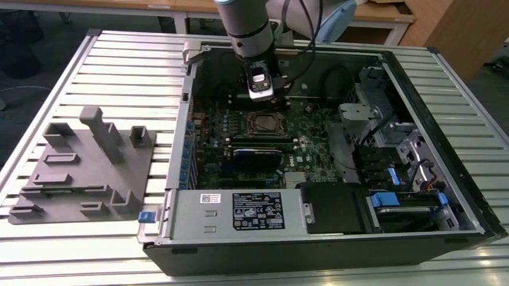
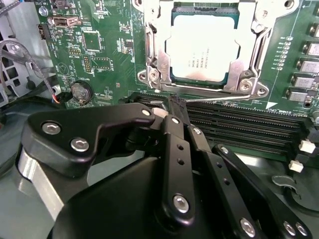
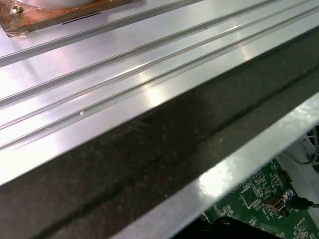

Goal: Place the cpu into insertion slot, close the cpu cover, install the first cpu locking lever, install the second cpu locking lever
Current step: 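Install the first cpu locking lever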

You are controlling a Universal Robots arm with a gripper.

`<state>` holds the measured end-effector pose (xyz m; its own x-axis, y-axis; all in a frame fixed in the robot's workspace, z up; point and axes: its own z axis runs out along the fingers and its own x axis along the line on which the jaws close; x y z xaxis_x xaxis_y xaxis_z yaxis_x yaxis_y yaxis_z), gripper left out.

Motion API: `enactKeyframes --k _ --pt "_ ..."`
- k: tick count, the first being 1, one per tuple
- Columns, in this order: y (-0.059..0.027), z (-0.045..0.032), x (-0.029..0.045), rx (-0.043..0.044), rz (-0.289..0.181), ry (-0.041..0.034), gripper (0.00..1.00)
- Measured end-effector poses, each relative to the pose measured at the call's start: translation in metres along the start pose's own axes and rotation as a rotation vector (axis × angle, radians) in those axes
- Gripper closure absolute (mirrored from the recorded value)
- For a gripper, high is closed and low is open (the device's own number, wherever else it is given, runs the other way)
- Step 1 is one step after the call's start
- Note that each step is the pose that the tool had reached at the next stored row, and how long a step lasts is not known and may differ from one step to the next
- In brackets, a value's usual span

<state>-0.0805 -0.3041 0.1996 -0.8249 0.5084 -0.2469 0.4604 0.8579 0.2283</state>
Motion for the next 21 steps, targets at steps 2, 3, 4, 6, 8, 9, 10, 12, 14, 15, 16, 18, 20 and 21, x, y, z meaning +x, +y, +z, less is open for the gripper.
enactKeyframes --k 2,3,4,6,8,9,10,12,14,15,16,18,20,21 --pt "-0.0002 0.0009 0.0002 -0.0009 0.0 -0.0016 0.89" --pt "-0.0003 0.0013 0.0003 -0.0014 0.0 -0.0024 0.89" --pt "-0.0004 0.0017 0.0005 -0.0019 0.0 -0.0032 0.89" --pt "-0.0006 0.0024 0.0007 -0.0029 0.0 -0.0051 0.89" --pt "-0.0007 0.0027 0.0007 -0.0034 -0.001 -0.006 0.89" --pt "-0.0007 0.0028 0.0008 -0.0037 -0.001 -0.0065 0.89" --pt "-0.0007 0.0029 0.0009 -0.0039 -0.001 -0.0068 0.89" --pt "-0.0005 0.0031 0.0012 -0.0049 0.0 -0.0075 0.89" --pt "-0.0004 0.0032 0.0016 -0.0059 0.0 -0.008 0.89" --pt "-0.0003 0.0032 0.0017 -0.0066 0.0 -0.008 0.89" --pt "-0.0003 0.0033 0.0019 -0.0074 0.0 -0.0082 0.89" --pt "-0.0002 0.0033 0.0024 -0.0087 0.001 -0.0085 0.89" --pt "-0.0004 0.0037 0.0027 -0.0095 0.001 -0.0096 0.89" --pt "-0.0005 0.004 0.0029 -0.0095 0.001 -0.0106 0.89"
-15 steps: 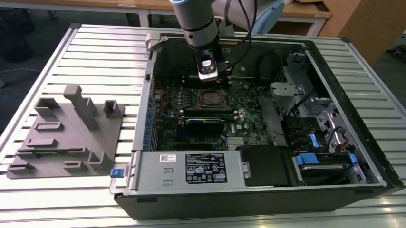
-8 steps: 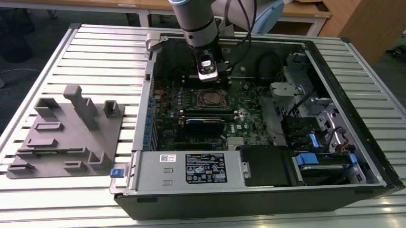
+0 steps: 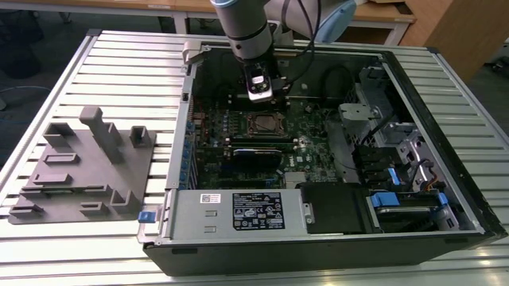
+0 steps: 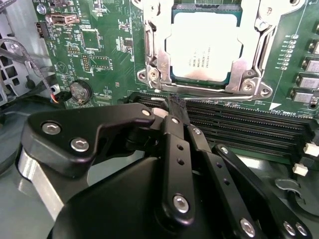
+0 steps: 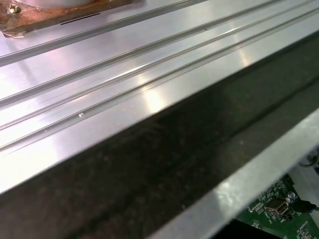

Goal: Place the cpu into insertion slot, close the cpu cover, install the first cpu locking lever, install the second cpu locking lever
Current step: 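Install the first cpu locking lever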

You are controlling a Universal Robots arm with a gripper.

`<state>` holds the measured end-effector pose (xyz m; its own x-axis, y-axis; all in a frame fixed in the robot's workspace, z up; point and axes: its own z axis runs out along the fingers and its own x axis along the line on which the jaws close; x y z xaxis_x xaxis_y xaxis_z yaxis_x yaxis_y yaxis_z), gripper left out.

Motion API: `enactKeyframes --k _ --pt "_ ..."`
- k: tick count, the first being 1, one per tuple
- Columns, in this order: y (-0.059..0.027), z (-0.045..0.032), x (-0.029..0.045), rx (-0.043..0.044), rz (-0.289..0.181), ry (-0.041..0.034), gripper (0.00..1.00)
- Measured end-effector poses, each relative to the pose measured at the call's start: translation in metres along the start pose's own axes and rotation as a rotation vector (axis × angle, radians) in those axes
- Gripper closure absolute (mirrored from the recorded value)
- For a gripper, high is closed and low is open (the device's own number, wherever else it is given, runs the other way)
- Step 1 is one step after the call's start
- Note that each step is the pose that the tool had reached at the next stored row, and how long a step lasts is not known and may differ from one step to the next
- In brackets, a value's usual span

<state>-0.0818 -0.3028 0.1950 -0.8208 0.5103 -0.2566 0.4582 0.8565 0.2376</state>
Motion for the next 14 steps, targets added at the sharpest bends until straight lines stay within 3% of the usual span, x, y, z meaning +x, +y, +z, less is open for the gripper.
enactKeyframes --k 14 --pt "-0.0031 0.0024 0.0003 0.0023 -0.001 -0.0056 0.89"
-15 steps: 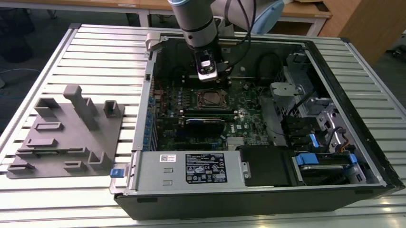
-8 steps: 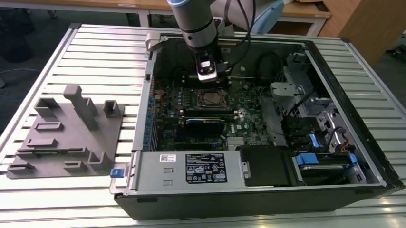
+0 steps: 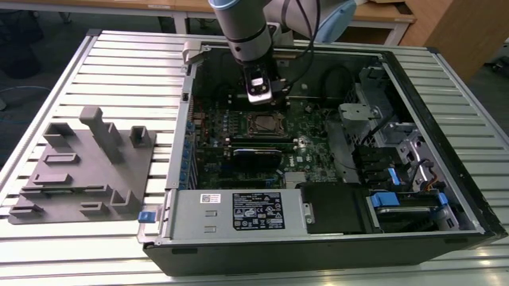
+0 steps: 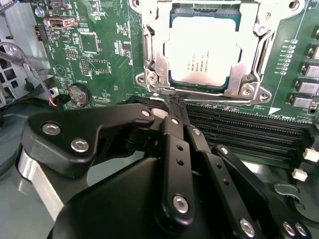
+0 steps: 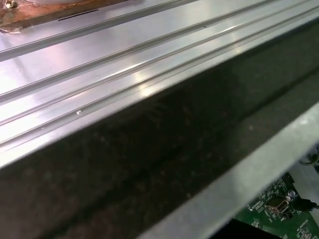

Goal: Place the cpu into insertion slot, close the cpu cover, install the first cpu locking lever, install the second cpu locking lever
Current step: 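Install the first cpu locking lever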

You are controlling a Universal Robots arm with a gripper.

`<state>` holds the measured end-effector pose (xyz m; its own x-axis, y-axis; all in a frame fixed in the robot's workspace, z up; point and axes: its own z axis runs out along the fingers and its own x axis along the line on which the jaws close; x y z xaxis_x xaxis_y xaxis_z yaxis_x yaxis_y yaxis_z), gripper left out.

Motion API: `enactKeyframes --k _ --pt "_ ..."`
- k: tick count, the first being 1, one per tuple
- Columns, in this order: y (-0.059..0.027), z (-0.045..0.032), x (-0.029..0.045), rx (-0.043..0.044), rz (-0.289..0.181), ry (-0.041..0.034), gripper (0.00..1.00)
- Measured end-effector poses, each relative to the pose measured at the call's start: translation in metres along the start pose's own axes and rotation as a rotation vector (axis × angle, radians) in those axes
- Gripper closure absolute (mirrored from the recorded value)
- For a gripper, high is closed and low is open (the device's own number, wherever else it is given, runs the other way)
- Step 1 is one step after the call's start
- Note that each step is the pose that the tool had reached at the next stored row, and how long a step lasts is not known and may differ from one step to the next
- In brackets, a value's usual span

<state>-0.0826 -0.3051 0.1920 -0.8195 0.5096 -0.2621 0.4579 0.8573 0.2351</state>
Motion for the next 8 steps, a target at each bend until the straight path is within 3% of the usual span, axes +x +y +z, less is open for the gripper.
enactKeyframes --k 8 --pt "-0.0031 0.0029 0.0 -0.0006 0.0 -0.0019 0.89"
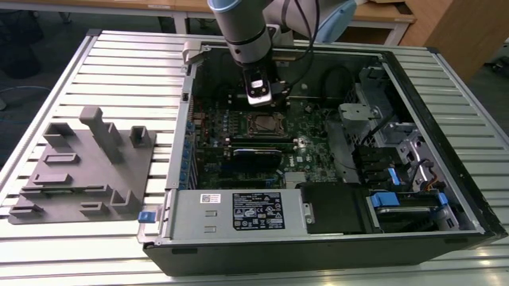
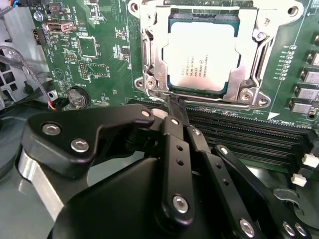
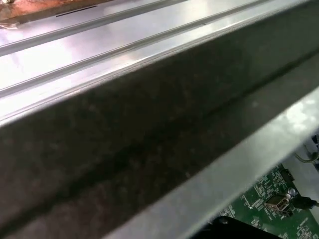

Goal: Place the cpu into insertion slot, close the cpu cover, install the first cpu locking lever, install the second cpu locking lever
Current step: 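Install the first cpu locking lever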

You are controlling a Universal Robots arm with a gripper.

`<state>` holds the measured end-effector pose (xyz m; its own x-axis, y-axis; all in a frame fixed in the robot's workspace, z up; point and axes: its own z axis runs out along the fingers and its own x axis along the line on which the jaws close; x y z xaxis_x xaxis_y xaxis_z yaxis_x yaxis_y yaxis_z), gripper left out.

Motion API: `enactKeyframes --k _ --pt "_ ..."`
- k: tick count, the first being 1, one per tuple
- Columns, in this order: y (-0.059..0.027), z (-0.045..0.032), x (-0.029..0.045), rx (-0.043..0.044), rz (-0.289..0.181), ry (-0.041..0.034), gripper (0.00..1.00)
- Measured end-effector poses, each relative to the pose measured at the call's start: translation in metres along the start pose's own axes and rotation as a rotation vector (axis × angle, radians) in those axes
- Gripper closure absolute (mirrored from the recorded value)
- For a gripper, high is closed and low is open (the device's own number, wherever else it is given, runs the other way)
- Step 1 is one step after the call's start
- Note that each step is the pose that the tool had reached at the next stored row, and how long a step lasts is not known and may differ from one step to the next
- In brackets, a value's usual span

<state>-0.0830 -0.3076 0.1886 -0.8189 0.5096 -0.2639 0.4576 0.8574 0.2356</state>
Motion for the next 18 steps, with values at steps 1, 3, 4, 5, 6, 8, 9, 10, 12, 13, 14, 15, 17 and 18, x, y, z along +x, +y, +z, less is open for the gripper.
enactKeyframes --k 1,3,4,5,6,8,9,10,12,13,14,15,17,18 --pt "-0.0002 0.0005 0.0001 -0.0003 0.0 -0.0005 0.89" --pt "-0.0002 0.0018 0.0004 -0.0023 0.0 -0.0019 0.89" --pt "-0.0003 0.0019 0.0005 -0.0022 0.0 -0.0023 0.89" --pt "-0.0004 0.002 0.0005 -0.0021 0.0 -0.0024 0.89" --pt "-0.0004 0.0019 0.0005 -0.0019 0.0 -0.0024 0.89" --pt "-0.0004 0.002 0.0006 -0.0028 0.0 -0.002 0.89" --pt "-0.0004 0.0019 0.0006 -0.0036 0.001 -0.0017 0.89" --pt "-0.0003 0.0016 0.0005 -0.0046 0.001 -0.0012 0.89" --pt "0.0004 -0.0004 -0.0002 -0.0067 0.002 -0.0007 0.89" --pt "0.0007 -0.0022 -0.0007 -0.0064 0.002 -0.0006 0.89" --pt "0.0011 -0.0042 -0.0012 -0.0063 0.002 -0.0002 0.89" --pt "0.0016 -0.0059 -0.0017 -0.0066 0.002 -0.0001 0.89" --pt "0.0025 -0.0095 -0.0027 -0.0066 0.002 0.0001 0.89" --pt "0.0029 -0.0112 -0.0032 -0.0068 0.002 0.0001 0.89"
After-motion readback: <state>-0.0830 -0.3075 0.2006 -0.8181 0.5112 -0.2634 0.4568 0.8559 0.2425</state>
